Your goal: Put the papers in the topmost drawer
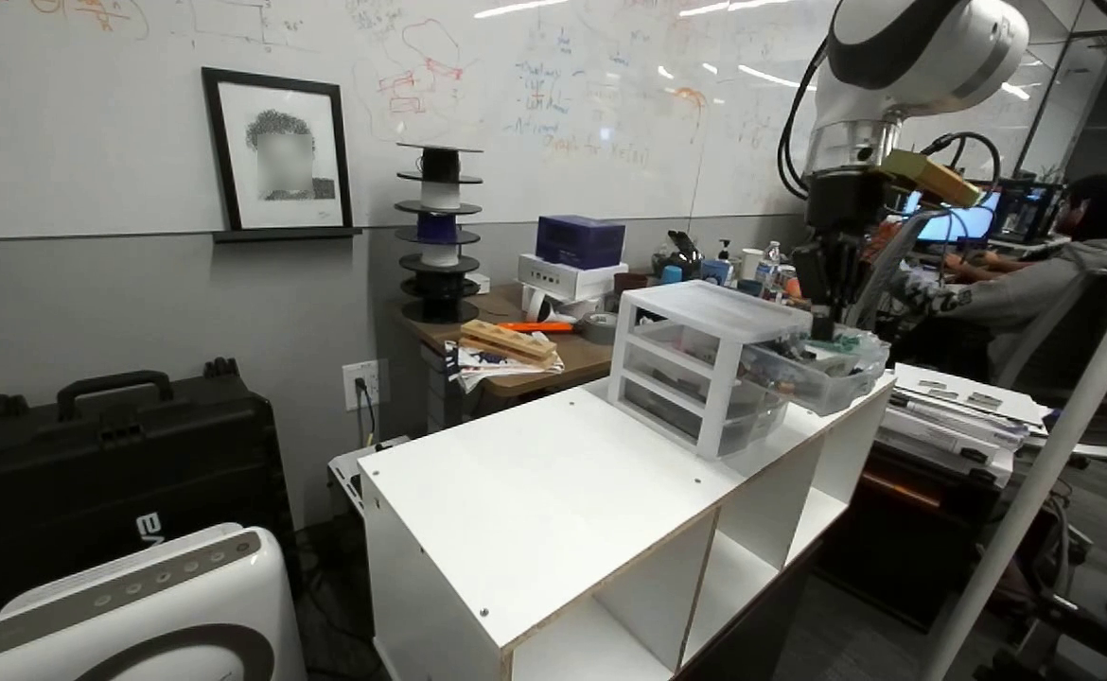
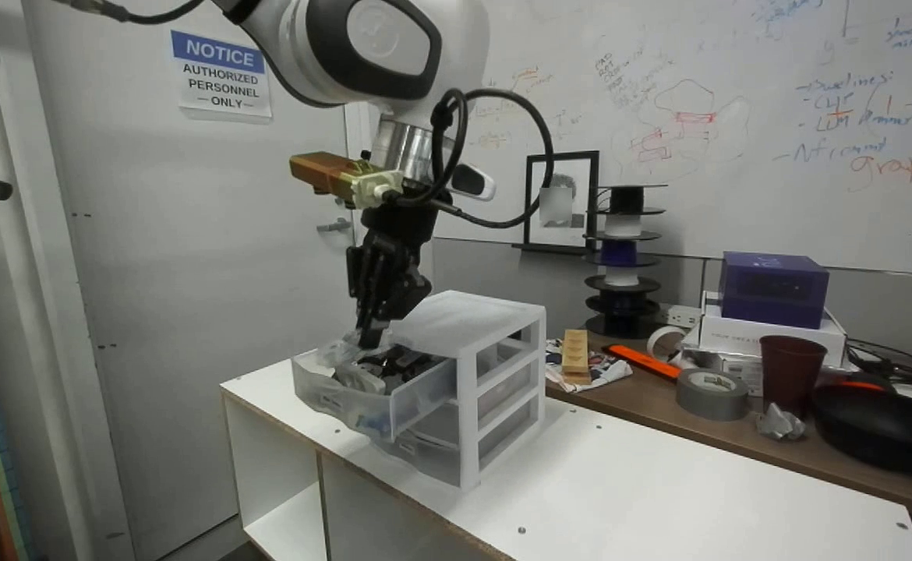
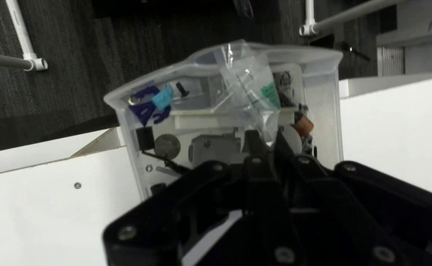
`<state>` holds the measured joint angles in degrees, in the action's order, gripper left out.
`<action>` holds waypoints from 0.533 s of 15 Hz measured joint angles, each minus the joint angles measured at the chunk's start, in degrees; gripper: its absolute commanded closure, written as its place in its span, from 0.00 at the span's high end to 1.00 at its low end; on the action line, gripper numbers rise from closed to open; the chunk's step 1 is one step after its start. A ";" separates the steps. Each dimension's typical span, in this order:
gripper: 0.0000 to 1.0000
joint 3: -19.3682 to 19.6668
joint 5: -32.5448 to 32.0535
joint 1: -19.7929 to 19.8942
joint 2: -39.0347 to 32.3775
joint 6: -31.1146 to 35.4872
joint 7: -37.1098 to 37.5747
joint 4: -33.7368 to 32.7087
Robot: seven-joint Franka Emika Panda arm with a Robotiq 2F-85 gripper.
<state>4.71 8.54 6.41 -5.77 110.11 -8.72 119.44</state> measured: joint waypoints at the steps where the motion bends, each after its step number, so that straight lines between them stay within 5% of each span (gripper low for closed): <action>1: 0.10 -0.19 -1.40 -0.33 0.15 0.00 -1.77 1.11; 8: 0.10 -0.26 -6.26 -0.75 3.30 4.04 -11.41 5.24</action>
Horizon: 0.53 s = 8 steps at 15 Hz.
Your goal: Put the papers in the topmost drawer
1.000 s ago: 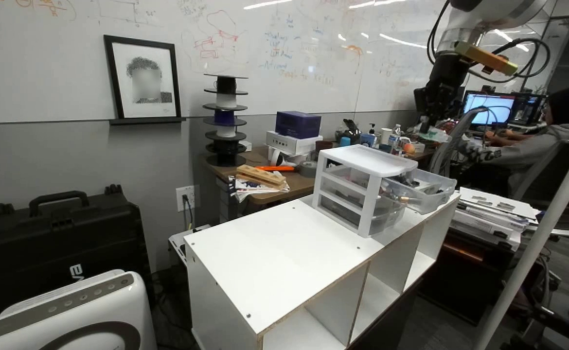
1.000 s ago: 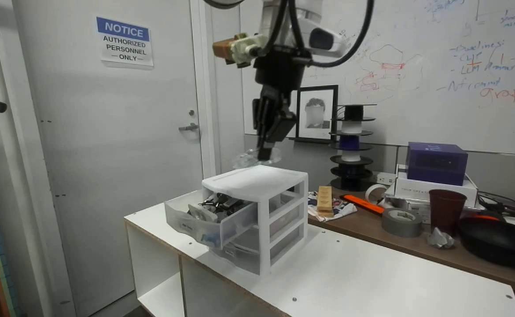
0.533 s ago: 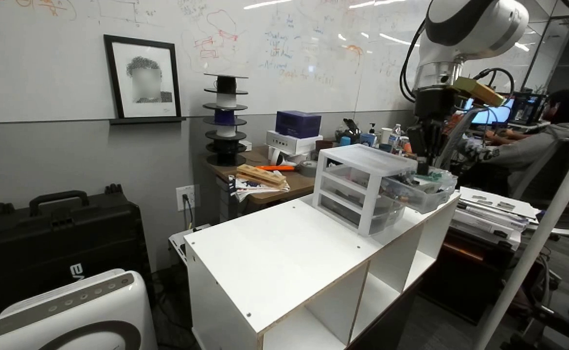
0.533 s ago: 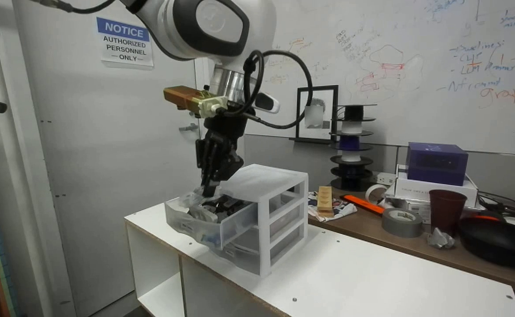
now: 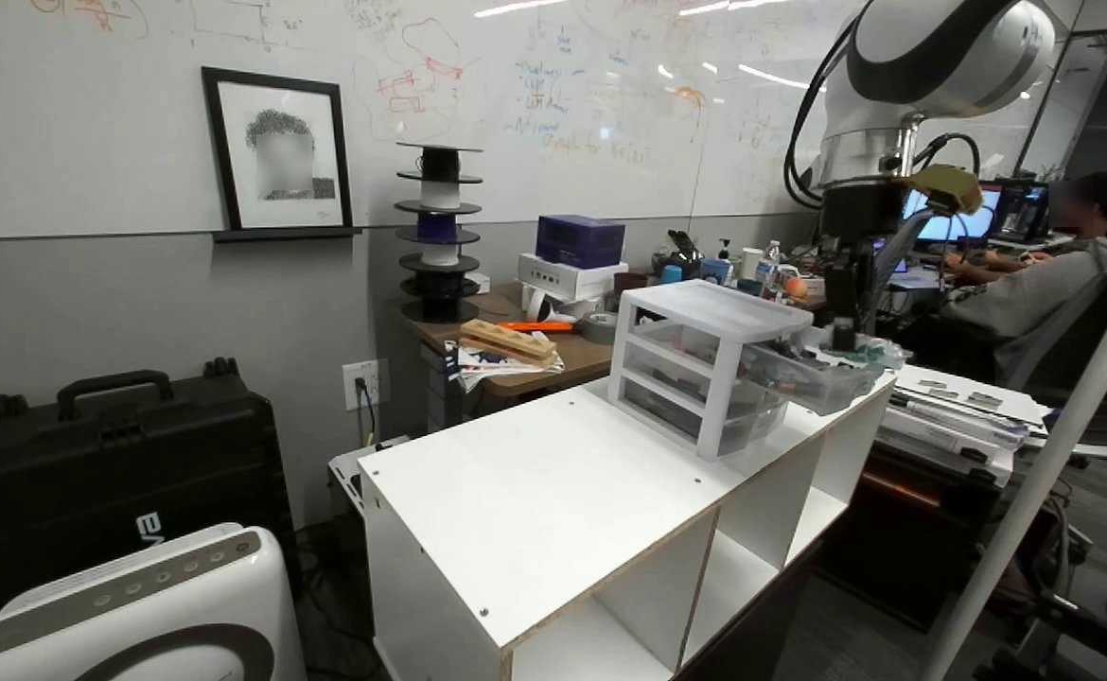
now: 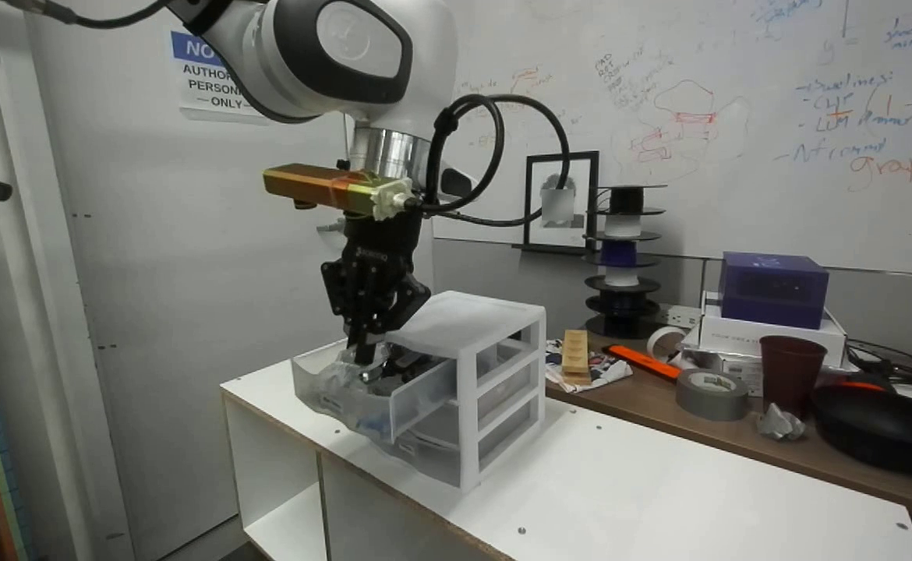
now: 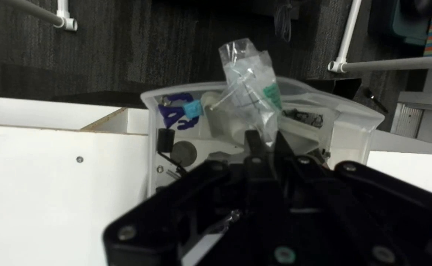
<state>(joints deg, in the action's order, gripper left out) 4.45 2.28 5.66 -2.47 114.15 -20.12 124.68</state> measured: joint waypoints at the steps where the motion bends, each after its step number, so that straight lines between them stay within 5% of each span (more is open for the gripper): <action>1: 0.10 0.01 0.00 0.00 0.24 1.28 -0.35 0.00; 5: 0.11 -0.07 0.36 -0.02 0.26 9.93 -3.95 0.35; 8: 0.11 -0.14 0.14 -0.09 0.10 9.45 -12.19 0.46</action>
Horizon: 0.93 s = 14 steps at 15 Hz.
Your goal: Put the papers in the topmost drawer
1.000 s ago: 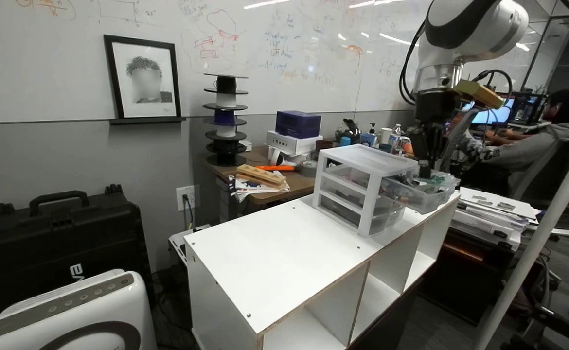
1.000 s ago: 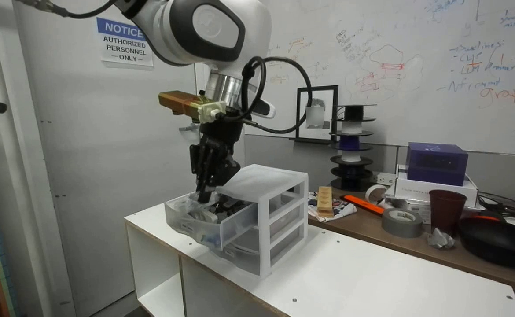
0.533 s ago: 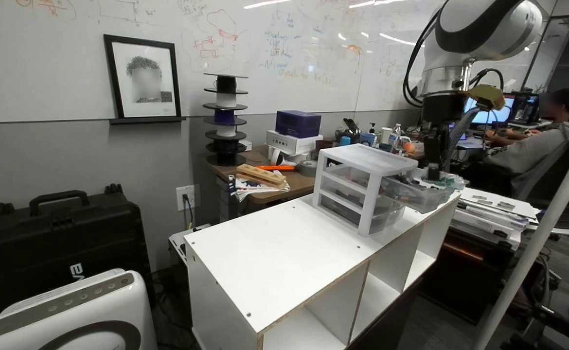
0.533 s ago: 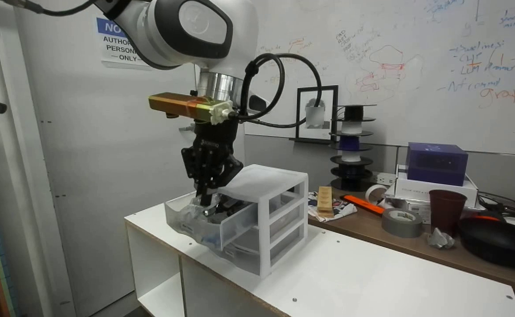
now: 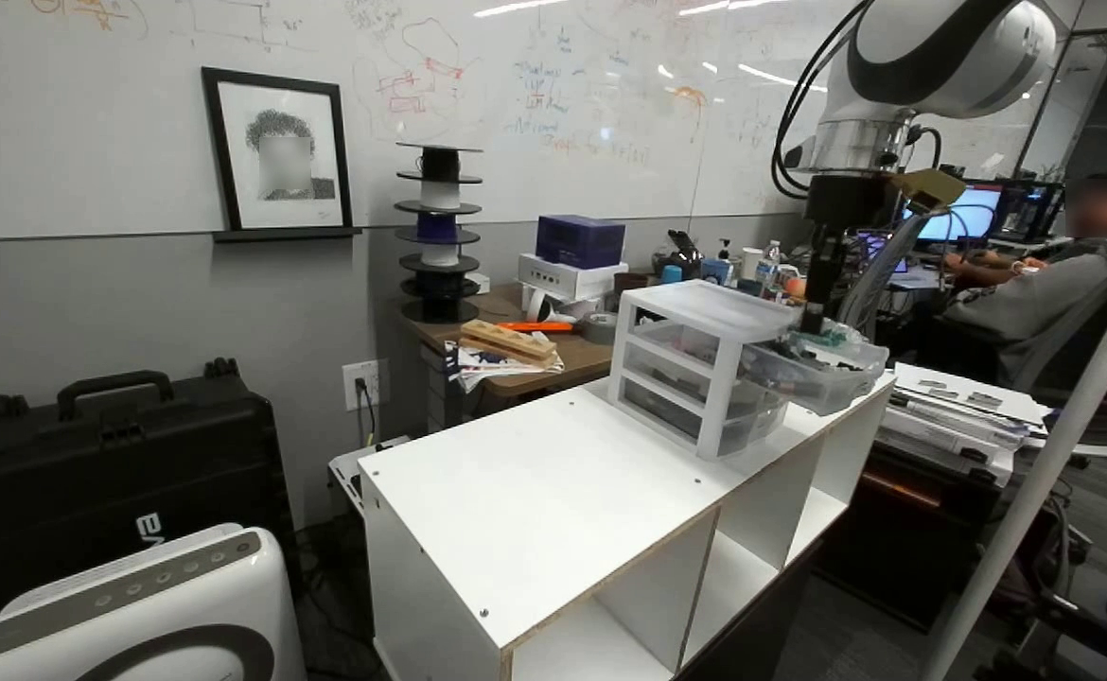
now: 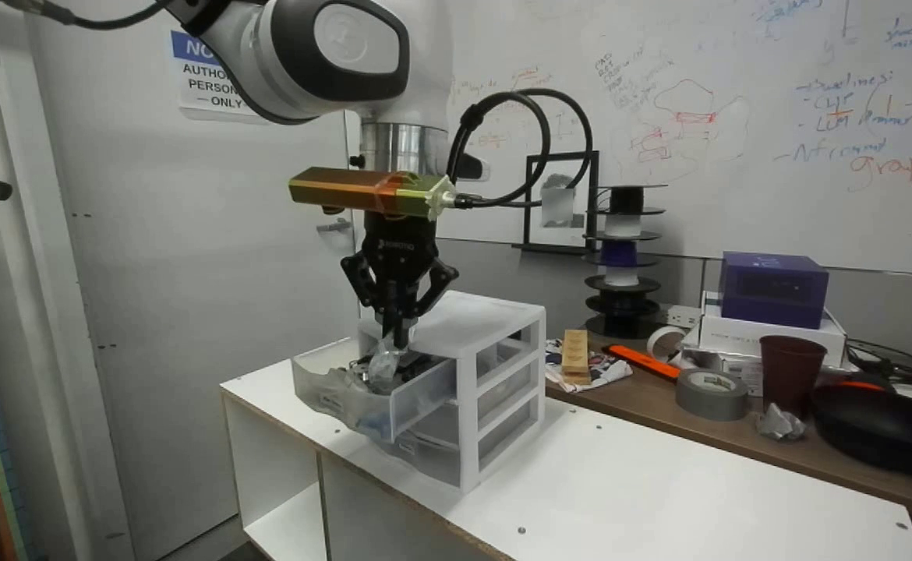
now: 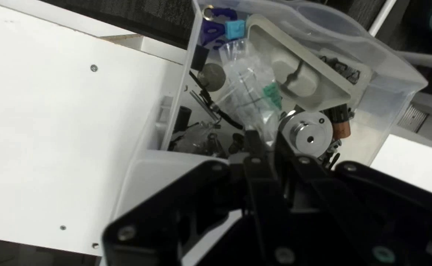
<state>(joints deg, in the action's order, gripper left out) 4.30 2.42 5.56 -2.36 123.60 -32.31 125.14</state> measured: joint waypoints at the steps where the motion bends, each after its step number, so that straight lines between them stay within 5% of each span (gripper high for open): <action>1: 0.11 -0.03 -0.06 -0.04 -0.03 -0.89 -2.76 0.00; 6: 0.11 -0.30 -1.14 -0.49 -0.02 -4.74 -15.85 0.03; 8: 0.36 -0.33 -2.37 -0.54 0.00 -5.70 -20.84 0.03; 14: 0.78 -0.35 -5.66 -0.57 0.14 -6.07 -34.18 0.00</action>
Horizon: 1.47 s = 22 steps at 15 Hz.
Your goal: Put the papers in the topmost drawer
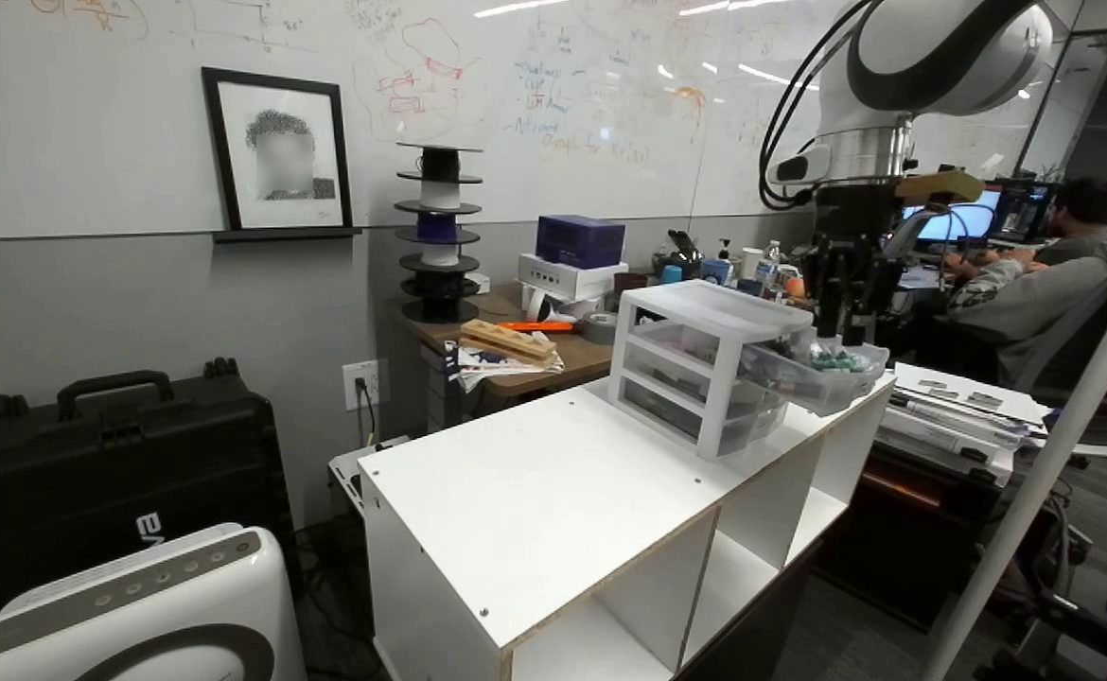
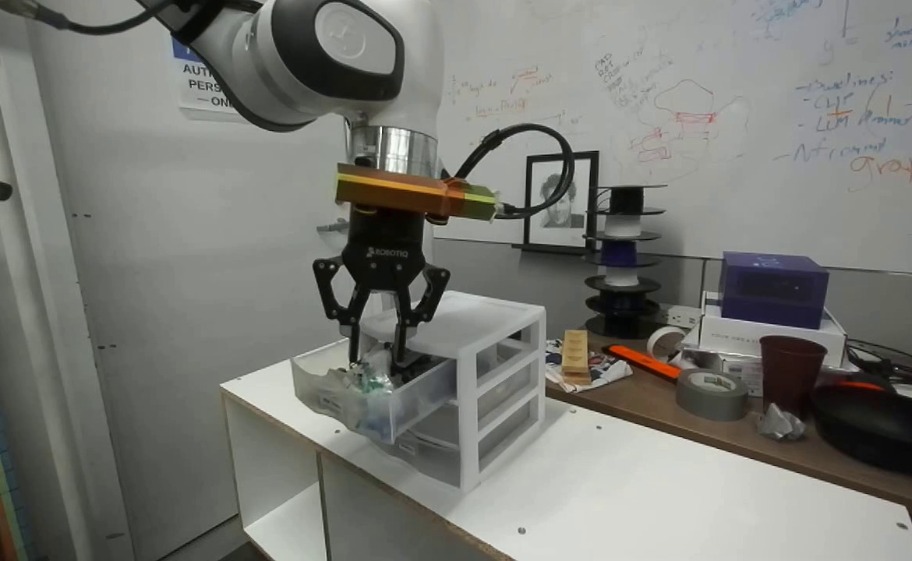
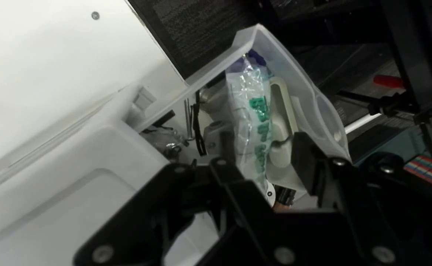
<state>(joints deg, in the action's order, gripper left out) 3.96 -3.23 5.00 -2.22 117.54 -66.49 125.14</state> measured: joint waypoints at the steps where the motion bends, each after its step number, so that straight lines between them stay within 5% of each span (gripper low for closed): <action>1: 0.85 0.00 0.00 0.00 0.11 0.00 -1.33 -0.03; 4: 1.00 -0.02 0.00 -0.13 0.81 -0.45 -1.83 -0.10; 11: 1.00 -0.08 5.09 -0.61 9.14 -2.16 13.28 3.07; 22: 1.00 2.78 2.18 -0.53 27.74 -1.68 36.07 23.06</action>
<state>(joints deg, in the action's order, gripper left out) 6.74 -1.05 4.47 25.52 115.86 -30.42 148.20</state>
